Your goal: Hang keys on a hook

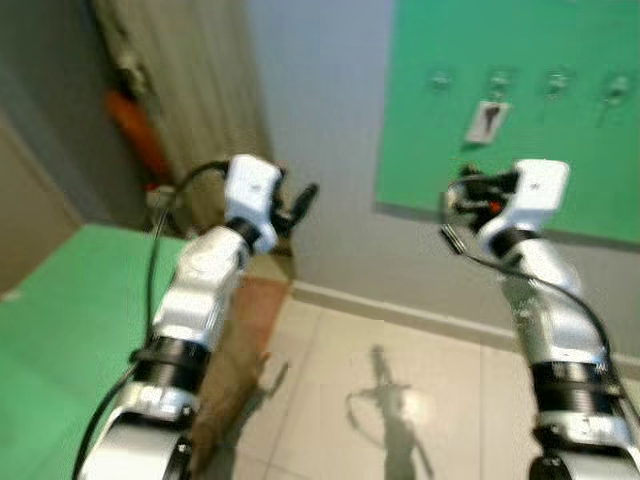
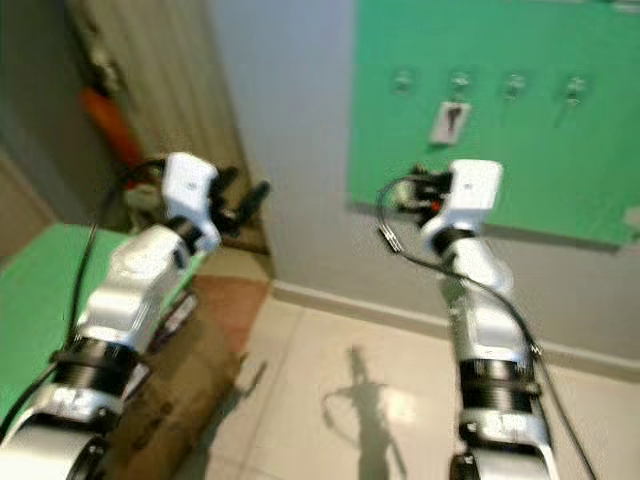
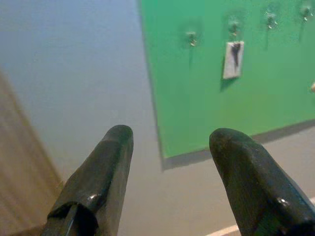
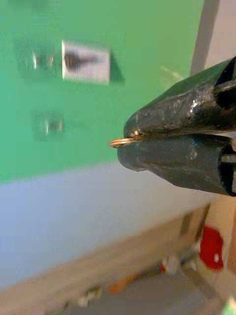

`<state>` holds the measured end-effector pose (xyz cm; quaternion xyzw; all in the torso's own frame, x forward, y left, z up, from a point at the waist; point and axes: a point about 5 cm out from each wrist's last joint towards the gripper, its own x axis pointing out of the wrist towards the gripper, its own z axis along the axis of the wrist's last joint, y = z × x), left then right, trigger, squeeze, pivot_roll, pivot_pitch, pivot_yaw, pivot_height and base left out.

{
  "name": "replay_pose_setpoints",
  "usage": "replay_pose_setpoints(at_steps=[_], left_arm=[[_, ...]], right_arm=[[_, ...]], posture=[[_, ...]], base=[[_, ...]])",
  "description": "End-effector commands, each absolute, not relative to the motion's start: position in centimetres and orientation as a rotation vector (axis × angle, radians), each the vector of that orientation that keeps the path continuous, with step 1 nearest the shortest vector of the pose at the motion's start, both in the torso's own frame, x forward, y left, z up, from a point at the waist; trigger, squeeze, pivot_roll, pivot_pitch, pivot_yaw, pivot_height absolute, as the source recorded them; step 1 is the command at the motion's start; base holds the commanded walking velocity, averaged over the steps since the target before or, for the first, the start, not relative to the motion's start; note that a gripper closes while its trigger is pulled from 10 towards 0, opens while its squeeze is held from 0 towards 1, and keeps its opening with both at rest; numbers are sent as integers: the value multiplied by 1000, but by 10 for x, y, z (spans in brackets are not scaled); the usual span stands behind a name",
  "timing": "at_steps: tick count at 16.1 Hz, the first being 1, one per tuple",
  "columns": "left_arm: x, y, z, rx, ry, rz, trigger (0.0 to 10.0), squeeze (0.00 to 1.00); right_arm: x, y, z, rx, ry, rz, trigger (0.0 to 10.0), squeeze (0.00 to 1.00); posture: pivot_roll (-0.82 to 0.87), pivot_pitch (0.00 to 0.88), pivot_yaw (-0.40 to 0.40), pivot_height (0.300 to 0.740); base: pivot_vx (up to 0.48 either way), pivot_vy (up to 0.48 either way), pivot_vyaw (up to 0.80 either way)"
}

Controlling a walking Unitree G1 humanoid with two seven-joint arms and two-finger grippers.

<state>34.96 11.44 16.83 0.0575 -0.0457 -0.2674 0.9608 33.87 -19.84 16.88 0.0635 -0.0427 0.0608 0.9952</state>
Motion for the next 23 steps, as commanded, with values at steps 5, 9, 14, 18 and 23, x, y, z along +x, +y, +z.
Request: replay_pose_setpoints(at_steps=[5,9,14,18,23], left_arm=[[353,129,164,168,-69,-500,10000,0],[353,129,163,166,-61,-493,10000,0],[358,137,163,164,-58,-430,10000,0],[357,135,164,179,-65,-441,10000,0],[354,126,166,196,-83,-465,10000,0]], right_arm=[[341,-178,169,147,-90,198,0,0],[341,-175,166,131,-67,214,0,0],[340,-172,168,138,-80,249,0,0],[346,-179,170,127,-56,218,0,0],[344,-174,168,107,-47,262,0,0]], posture=[[-72,0,114,740],[-72,0,112,740],[-73,0,107,740],[-67,0,104,740],[-62,0,98,740]], base=[[204,-413,0],[0,-450,0],[339,-208,0],[110,0,0],[439,0,0]])
